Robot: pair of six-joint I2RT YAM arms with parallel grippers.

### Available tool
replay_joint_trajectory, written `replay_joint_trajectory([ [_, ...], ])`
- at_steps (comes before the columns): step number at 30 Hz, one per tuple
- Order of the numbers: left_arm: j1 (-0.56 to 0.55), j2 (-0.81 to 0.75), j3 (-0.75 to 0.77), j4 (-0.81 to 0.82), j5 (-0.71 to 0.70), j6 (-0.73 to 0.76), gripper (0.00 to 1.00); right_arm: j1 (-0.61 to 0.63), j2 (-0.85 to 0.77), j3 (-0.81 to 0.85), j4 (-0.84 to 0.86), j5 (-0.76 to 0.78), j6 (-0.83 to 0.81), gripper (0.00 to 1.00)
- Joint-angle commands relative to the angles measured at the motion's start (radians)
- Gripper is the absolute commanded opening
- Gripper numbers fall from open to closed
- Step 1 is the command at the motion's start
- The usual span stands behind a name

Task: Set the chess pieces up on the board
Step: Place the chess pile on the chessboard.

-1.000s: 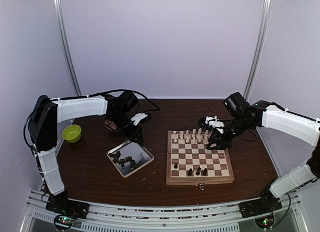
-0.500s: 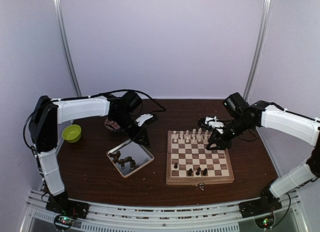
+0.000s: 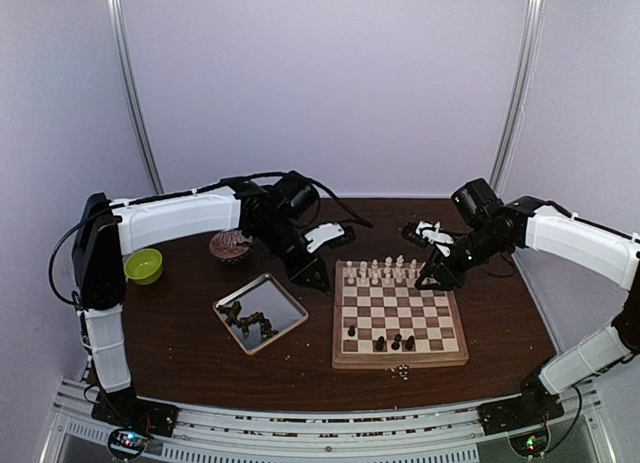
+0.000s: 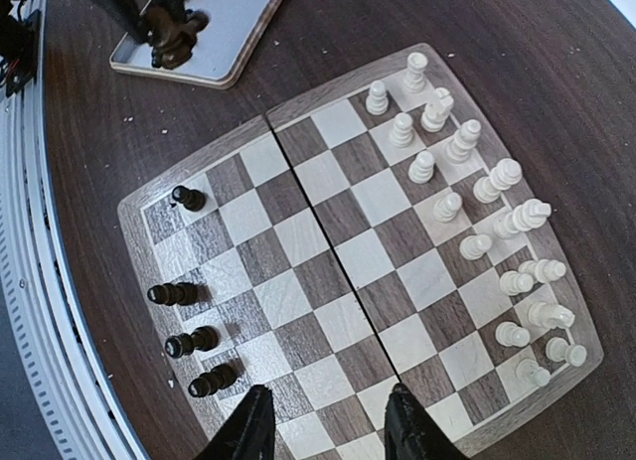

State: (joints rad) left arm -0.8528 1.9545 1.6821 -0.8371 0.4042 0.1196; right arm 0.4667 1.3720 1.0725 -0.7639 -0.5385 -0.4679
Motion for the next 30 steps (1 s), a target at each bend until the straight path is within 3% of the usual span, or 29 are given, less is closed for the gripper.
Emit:
replay_joint_trajectory([
  [1, -0.049, 0.088, 0.125, -0.079, -0.082, 0.117, 0.12, -0.040, 0.010, 0.030, 0.030, 0.003, 0.054, 0.39],
  [9, -0.117, 0.200, 0.229, -0.111, -0.178, 0.166, 0.13, -0.084, 0.021, 0.027, 0.032, 0.000, 0.064, 0.39],
  [25, -0.135, 0.381, 0.406, -0.120, -0.142, 0.101, 0.14, -0.096, 0.041, 0.024, 0.027, 0.006, 0.057, 0.40],
  [30, -0.137, 0.419, 0.443, -0.120, -0.138, 0.079, 0.22, -0.099, 0.042, 0.025, 0.026, 0.005, 0.057, 0.40],
])
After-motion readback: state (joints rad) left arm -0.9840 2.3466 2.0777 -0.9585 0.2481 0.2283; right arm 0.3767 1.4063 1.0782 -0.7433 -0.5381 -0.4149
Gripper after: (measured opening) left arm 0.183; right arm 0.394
